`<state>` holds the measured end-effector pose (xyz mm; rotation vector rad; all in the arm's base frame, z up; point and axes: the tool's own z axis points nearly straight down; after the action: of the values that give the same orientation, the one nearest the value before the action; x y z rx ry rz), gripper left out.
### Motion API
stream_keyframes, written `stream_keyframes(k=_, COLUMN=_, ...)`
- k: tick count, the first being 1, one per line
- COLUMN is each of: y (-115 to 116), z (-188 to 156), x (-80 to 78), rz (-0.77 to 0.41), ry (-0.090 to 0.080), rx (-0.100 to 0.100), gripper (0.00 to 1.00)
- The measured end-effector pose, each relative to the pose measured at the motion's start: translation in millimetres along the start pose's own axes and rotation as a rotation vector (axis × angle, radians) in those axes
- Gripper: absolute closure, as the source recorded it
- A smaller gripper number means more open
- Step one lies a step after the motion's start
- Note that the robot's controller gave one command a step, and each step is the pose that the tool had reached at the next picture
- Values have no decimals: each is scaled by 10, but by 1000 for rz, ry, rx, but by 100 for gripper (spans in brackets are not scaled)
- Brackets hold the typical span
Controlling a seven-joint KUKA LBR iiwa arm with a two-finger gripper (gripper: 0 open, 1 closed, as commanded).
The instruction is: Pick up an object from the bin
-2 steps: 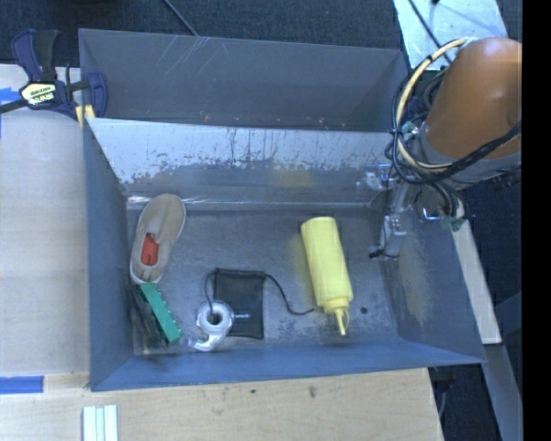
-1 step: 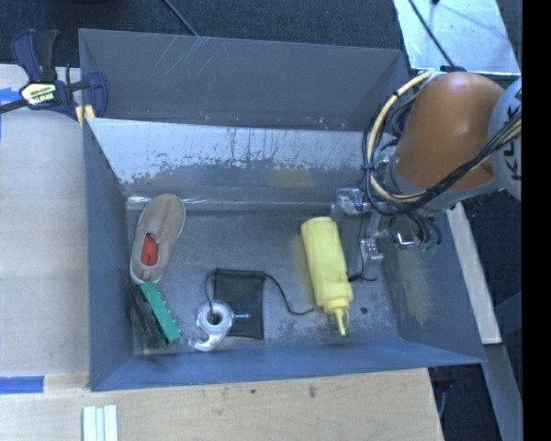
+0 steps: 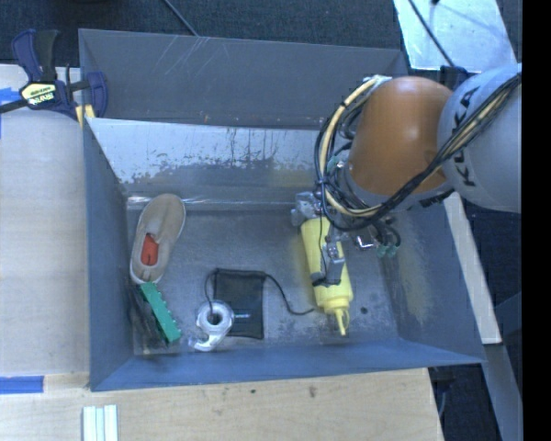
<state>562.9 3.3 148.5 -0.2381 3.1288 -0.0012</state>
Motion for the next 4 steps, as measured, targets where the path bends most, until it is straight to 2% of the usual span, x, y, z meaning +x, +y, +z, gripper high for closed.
stream_keyframes(k=1, y=122, z=240, x=-98, rz=-104, ry=0, rx=-5, gripper=0)
stream_keyframes(k=2, y=-10, z=-62, x=77, rz=-94, ry=6, rx=-2, gripper=0)
stream_keyframes(k=3, y=400, z=216, x=-157, rz=-181, ry=-11, rx=3, gripper=0)
stream_keyframes(k=4, y=621, z=552, x=-178, rz=-202, ry=6, rx=-6, gripper=0)
